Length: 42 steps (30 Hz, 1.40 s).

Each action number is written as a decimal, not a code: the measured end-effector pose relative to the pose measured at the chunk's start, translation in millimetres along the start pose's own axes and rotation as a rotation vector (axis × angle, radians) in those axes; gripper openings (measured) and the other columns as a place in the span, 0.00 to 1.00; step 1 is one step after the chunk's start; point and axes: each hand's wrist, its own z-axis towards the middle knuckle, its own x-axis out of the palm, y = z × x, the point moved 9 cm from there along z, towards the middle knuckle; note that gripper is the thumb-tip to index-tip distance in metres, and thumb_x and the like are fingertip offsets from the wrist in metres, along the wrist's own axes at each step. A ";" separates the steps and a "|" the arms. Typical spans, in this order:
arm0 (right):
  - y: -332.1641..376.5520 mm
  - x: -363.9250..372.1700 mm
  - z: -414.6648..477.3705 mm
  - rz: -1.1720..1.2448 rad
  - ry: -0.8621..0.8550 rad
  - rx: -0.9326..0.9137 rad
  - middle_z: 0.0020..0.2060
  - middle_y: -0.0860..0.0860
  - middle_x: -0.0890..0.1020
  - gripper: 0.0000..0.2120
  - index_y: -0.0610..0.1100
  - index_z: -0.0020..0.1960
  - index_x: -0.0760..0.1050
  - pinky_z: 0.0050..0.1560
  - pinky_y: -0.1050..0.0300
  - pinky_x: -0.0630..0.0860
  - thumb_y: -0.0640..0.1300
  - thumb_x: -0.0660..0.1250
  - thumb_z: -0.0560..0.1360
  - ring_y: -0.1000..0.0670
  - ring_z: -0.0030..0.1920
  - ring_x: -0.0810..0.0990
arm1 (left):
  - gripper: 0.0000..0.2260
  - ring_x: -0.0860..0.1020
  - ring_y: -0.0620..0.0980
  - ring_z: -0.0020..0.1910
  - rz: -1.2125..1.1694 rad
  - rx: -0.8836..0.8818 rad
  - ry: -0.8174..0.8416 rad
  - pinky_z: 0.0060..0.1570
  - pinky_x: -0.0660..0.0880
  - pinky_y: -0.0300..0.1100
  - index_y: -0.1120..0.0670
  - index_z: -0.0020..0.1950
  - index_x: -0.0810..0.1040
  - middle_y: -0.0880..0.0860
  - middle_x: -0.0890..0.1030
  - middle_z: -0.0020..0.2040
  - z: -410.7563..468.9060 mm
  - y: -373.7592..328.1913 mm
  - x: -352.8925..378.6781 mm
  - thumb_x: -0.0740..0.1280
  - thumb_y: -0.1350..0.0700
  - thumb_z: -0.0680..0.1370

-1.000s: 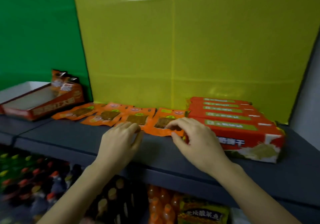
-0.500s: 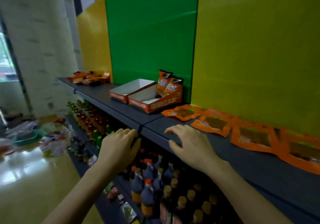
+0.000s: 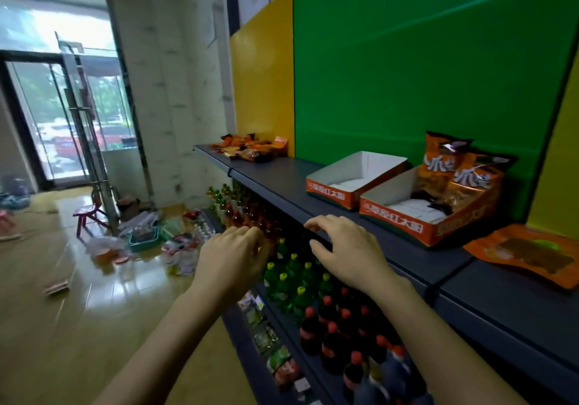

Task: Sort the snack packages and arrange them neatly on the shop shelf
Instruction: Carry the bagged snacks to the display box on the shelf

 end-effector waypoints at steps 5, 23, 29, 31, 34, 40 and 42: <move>4.2 53.3 84.5 -0.060 -0.029 -0.041 0.62 0.57 0.74 0.17 0.53 0.67 0.68 0.57 0.56 0.71 0.50 0.57 0.78 0.53 0.63 0.71 | 0.30 0.79 0.51 0.52 -0.009 -0.048 -0.038 0.45 0.75 0.46 0.53 0.56 0.77 0.51 0.81 0.51 39.4 68.6 41.9 0.44 0.39 0.72; -29.0 214.1 389.9 0.043 -0.039 0.077 0.61 0.56 0.75 0.16 0.53 0.65 0.69 0.47 0.59 0.65 0.51 0.58 0.78 0.52 0.61 0.72 | 0.16 0.76 0.47 0.54 -0.121 -0.220 0.013 0.45 0.68 0.37 0.51 0.62 0.75 0.49 0.79 0.55 220.6 308.3 214.7 0.59 0.46 0.79; -31.3 272.3 475.0 0.053 -0.062 0.153 0.61 0.56 0.76 0.16 0.54 0.65 0.69 0.50 0.58 0.67 0.52 0.59 0.78 0.52 0.61 0.72 | 0.22 0.76 0.47 0.52 -0.125 -0.188 0.079 0.46 0.71 0.41 0.51 0.59 0.75 0.48 0.79 0.55 274.8 394.5 275.1 0.53 0.39 0.77; -31.2 289.6 504.7 0.058 -0.074 0.192 0.61 0.56 0.76 0.16 0.54 0.65 0.70 0.52 0.57 0.70 0.52 0.59 0.78 0.52 0.62 0.73 | 0.20 0.75 0.48 0.56 -0.160 -0.171 0.089 0.49 0.71 0.42 0.51 0.61 0.75 0.49 0.79 0.57 296.1 423.9 289.6 0.54 0.41 0.78; -29.1 308.3 551.8 0.068 -0.107 0.254 0.62 0.56 0.76 0.15 0.54 0.64 0.70 0.53 0.55 0.71 0.52 0.60 0.77 0.50 0.62 0.73 | 0.19 0.75 0.48 0.58 -0.177 -0.114 0.120 0.51 0.72 0.43 0.51 0.63 0.73 0.49 0.78 0.59 328.3 463.1 311.0 0.55 0.42 0.78; -33.2 327.4 635.4 0.047 -0.178 0.361 0.63 0.53 0.76 0.15 0.54 0.63 0.71 0.55 0.51 0.72 0.52 0.61 0.77 0.47 0.62 0.74 | 0.17 0.74 0.49 0.60 -0.200 0.003 0.133 0.53 0.72 0.44 0.51 0.63 0.72 0.49 0.78 0.59 396.2 519.7 346.5 0.57 0.45 0.79; -36.5 329.9 657.7 0.020 -0.212 0.381 0.62 0.53 0.77 0.15 0.54 0.63 0.72 0.53 0.52 0.72 0.51 0.61 0.77 0.47 0.60 0.75 | 0.17 0.74 0.49 0.60 -0.232 0.043 0.123 0.52 0.71 0.43 0.51 0.64 0.72 0.50 0.78 0.60 419.1 529.7 356.9 0.57 0.45 0.79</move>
